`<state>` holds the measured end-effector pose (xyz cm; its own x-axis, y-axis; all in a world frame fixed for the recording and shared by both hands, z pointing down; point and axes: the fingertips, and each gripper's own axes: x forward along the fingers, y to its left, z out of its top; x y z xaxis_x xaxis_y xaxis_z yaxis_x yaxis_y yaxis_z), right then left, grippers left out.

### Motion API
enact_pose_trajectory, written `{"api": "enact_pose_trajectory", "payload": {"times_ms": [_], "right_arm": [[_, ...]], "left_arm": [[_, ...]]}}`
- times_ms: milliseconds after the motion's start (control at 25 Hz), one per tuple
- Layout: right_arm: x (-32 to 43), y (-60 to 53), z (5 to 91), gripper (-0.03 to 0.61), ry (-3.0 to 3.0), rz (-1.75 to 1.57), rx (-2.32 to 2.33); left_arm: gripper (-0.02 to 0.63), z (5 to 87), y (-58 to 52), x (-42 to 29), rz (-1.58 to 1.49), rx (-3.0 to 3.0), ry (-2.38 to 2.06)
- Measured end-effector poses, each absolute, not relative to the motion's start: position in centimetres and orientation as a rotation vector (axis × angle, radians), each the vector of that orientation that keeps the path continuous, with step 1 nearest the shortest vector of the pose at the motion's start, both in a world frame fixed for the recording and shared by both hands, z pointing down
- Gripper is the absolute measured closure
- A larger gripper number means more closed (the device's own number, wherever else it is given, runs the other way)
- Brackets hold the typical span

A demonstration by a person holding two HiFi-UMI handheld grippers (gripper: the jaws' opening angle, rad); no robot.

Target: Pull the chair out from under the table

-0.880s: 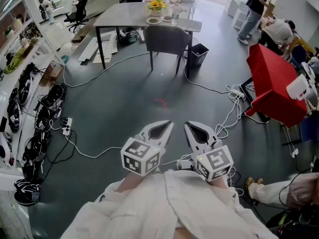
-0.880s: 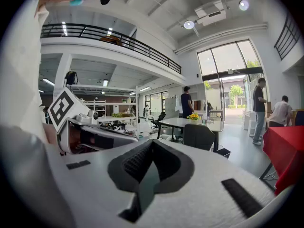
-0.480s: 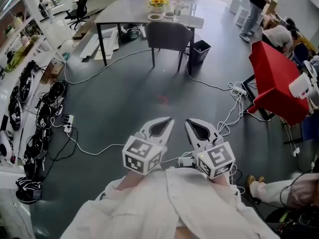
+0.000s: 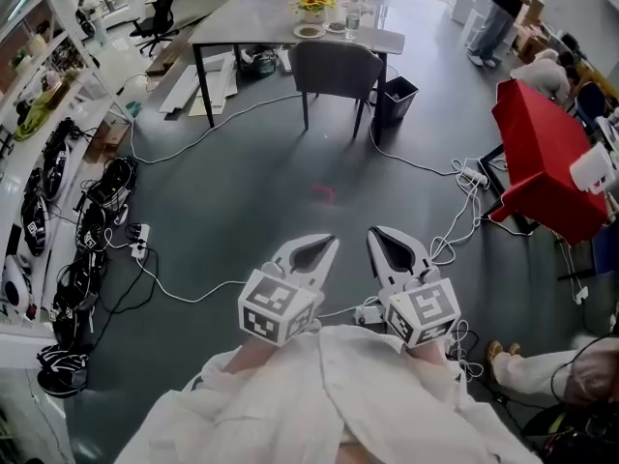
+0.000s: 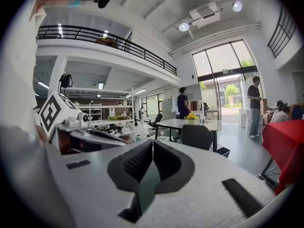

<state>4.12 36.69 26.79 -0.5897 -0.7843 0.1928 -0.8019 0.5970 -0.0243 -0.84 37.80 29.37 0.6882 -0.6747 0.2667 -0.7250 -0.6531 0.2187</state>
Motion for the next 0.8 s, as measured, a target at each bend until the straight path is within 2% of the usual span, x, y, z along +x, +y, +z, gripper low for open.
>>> {"api": "enact_pose_trajectory", "payload": {"times_ms": [400,800], "right_arm": [[2.5,34.6,30.2,0.575,-2.6,0.269,1.335],[3.8,21.3,31.6,0.575,-2.654,0.277,1.263]], "left_arm": [[0.6,32.7,35.3,-1.3,0.291,2.565,-1.007],[0.6,33.6,22.1,0.9,0.312,2.579,-0.977]]}}
